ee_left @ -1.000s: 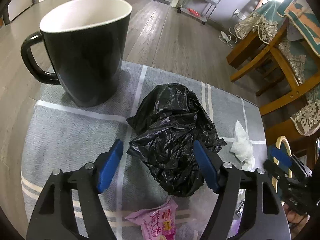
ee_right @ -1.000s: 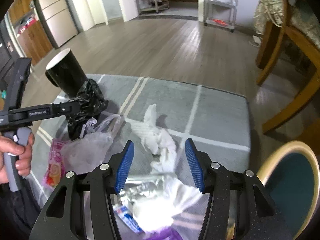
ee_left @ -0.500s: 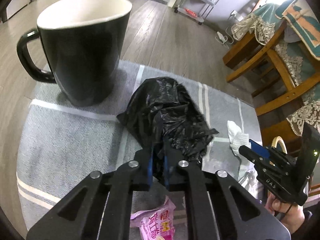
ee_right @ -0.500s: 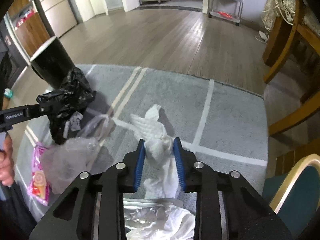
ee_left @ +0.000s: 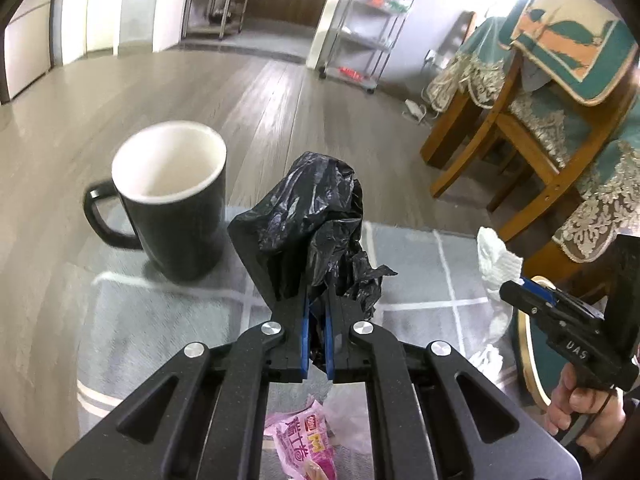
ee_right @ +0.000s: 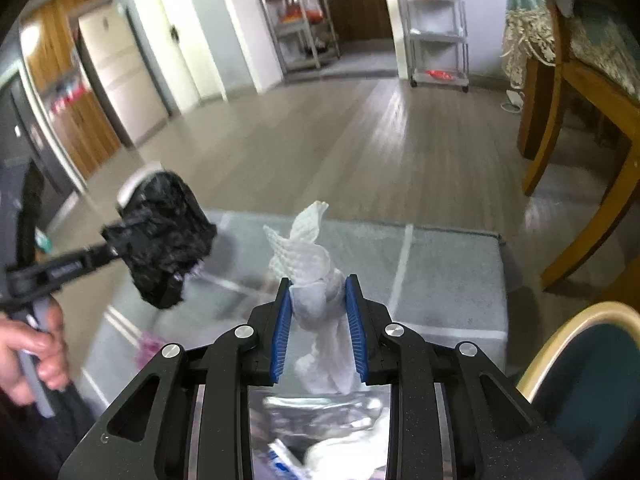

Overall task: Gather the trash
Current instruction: 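Lift the black bag and tissue and carry them over the teal bin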

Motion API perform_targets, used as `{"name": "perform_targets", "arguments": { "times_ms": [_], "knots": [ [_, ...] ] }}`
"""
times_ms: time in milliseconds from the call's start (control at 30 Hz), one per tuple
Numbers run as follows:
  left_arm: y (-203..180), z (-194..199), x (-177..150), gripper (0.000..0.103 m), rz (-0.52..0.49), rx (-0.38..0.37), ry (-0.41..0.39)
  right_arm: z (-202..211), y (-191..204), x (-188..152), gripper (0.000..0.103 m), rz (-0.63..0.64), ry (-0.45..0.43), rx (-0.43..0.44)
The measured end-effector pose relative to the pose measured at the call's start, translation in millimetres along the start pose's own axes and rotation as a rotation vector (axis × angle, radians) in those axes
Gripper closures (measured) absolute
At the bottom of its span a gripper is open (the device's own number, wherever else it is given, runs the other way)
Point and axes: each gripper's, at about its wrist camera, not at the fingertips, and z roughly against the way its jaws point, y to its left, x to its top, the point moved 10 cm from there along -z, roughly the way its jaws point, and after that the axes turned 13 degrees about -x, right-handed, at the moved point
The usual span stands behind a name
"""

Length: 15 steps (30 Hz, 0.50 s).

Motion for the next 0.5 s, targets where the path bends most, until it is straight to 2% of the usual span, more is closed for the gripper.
{"name": "perform_targets", "arguments": {
  "times_ms": [267,367,500],
  "knots": [
    [-16.8,37.5,10.5,0.098,-0.038,-0.003,-0.039,27.1,-9.1,15.9,0.075,-0.067,-0.079,0.023],
    [-25.9,43.5,13.2,0.098,-0.042,-0.014,-0.044,40.6,-13.3,23.3,0.075,-0.112,-0.116,0.067],
    [-46.8,42.5,11.4,0.098,-0.052,-0.037,-0.039,42.7,-19.3,24.9,0.075,-0.168,-0.099,0.115]
  ]
}}
